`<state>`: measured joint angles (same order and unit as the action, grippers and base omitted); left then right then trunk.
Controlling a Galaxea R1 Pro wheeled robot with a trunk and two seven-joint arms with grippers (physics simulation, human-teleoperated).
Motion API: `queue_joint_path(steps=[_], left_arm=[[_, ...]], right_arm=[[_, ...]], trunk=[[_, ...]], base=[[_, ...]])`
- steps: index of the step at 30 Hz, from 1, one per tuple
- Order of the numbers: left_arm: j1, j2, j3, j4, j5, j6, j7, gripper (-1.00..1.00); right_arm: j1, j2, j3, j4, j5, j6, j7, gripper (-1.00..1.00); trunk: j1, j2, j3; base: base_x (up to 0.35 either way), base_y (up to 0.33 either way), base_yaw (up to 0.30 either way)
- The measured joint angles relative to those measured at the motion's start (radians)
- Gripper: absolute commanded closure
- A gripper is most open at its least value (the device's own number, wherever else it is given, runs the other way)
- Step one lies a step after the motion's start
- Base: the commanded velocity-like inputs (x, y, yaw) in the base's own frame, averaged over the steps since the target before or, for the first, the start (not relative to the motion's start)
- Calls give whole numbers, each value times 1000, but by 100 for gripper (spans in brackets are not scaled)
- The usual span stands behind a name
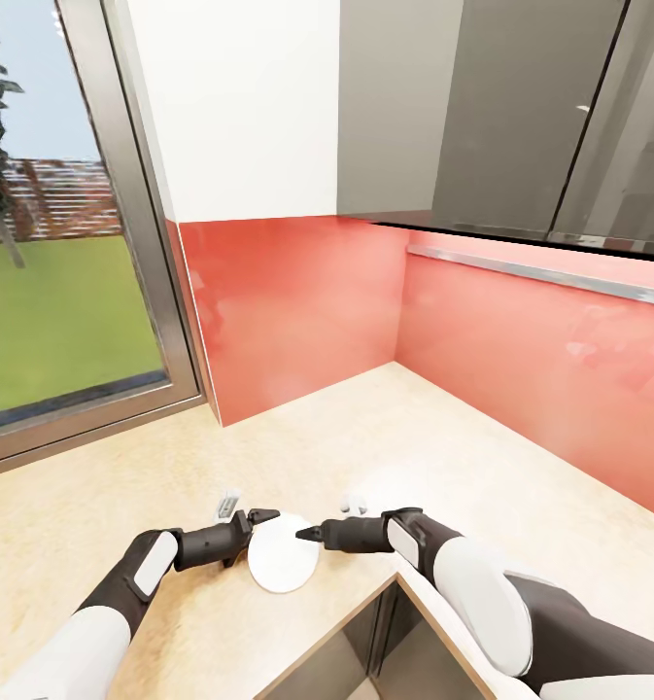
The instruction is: Set up a coffee station on the kitchen countertop: keep the coffee maker on the countertop, move the bottle of coffee from the kitchen shelf to the counter next to the coffee maker, place a paper coffee filter on top of the coffee maker, put the saucer next to the coffee maker with the coffee cup on the saucer, and place the electric kettle next to the coffee maker.
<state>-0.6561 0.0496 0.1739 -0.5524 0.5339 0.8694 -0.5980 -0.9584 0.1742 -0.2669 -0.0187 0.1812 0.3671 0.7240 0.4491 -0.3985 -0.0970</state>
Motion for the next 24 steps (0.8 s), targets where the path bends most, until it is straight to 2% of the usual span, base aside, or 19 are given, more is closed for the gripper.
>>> queue_joint_path(steps=[3, 4, 24], left_arm=[[0, -1, 1, -1, -3, -1, 1, -100], [0, -1, 1, -1, -3, -1, 1, -100], [0, -1, 3, 1, 0, 0, 0, -100]], right_arm=[[1, 0, -1, 0, -1, -1, 0, -100], [1, 0, -1, 0, -1, -1, 0, 100], [1, 0, -3, 0, 2, -1, 5, 100]], trunk=[[0, 0, 0], [0, 0, 0], [0, 0, 0]], base=[[0, 0, 0], [0, 0, 0], [0, 0, 0]])
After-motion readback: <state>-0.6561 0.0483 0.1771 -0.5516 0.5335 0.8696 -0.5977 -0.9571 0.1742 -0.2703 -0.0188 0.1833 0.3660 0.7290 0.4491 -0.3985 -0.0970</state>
